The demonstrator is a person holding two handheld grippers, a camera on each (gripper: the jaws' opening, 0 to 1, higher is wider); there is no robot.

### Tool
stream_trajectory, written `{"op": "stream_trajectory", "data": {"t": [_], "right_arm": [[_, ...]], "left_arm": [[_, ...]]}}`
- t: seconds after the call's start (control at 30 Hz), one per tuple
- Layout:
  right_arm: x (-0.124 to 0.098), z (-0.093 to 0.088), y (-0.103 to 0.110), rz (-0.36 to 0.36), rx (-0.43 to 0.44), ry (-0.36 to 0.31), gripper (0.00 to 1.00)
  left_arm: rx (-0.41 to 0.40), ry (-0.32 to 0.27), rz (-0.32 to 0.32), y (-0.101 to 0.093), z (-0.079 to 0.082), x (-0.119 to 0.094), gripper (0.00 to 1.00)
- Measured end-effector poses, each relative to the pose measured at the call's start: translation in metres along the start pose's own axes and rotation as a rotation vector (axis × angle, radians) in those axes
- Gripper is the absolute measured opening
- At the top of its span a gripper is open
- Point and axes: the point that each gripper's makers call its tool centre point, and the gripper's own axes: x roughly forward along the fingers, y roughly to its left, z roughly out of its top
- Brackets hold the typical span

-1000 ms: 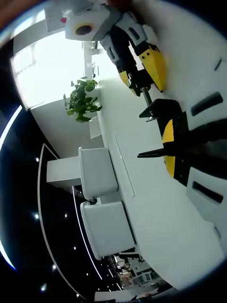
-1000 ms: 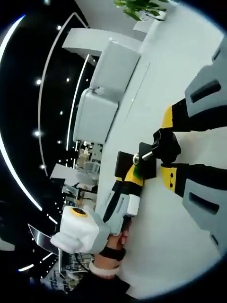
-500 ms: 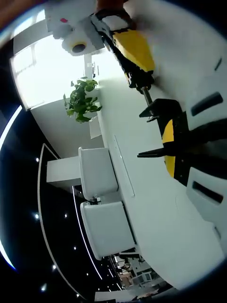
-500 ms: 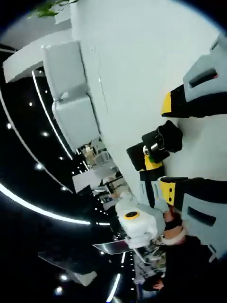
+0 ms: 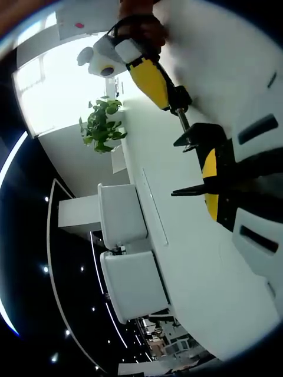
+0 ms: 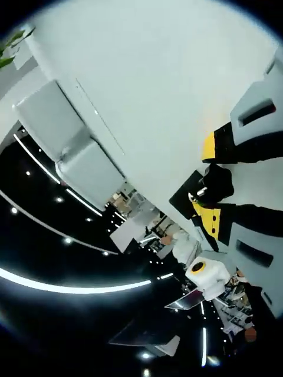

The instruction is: Clamp the fixed fixture on the desktop, loosen the retaining clip, secure it to the edge of the desk, and tighten the retaining clip.

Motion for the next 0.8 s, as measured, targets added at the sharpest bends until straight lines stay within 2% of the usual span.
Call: {"op": "stream_trajectory", "data": {"t": [0.07,0.17,0.2,0.23,0.33,0.37,0.47,0.5,0.57,0.67,0.8], "right_arm": [[0.000,0.001,0.005,-0.013,-0.135,-0.017,0.23],[-0.001,0.003,0.018,-0.040,-0.494,-0.067,0.23],[-0.001,0.002,0.021,-0.048,-0.580,-0.078,0.23],[0.004,0.007,0.014,-0.062,-0.636,-0.086,0.23],[0.003,0.005,0.018,-0.086,-0.739,-0.098,0.23],[0.009,0.009,0.009,-0.098,-0.779,-0.101,0.23],[0.012,0.015,0.013,-0.148,-1.013,-0.112,0.23],[0.008,0.006,0.017,-0.172,-1.097,-0.116,0.23],[0.001,0.000,0.027,-0.212,-1.243,-0.123,0.23],[0.004,0.001,0.021,-0.252,-1.368,-0.115,0.23],[0.004,0.002,0.019,-0.265,-1.365,-0.116,0.23]], "left_arm": [[0.000,0.000,0.001,0.001,0.000,0.001,0.06],[-0.002,0.002,0.009,0.003,0.000,0.001,0.06],[-0.004,0.002,0.012,0.003,0.000,0.001,0.06],[-0.006,0.003,0.013,0.003,0.000,0.001,0.06],[-0.006,0.003,0.014,0.003,-0.001,0.001,0.06],[-0.006,0.003,0.014,0.003,-0.001,0.001,0.06],[-0.006,0.003,0.014,0.004,-0.001,0.001,0.06],[-0.006,0.003,0.015,0.004,-0.001,0.002,0.06],[-0.006,0.003,0.017,0.002,-0.001,0.000,0.06],[-0.006,0.004,0.015,0.003,-0.001,0.001,0.06],[-0.005,0.003,0.014,0.003,-0.001,0.001,0.06]]}}
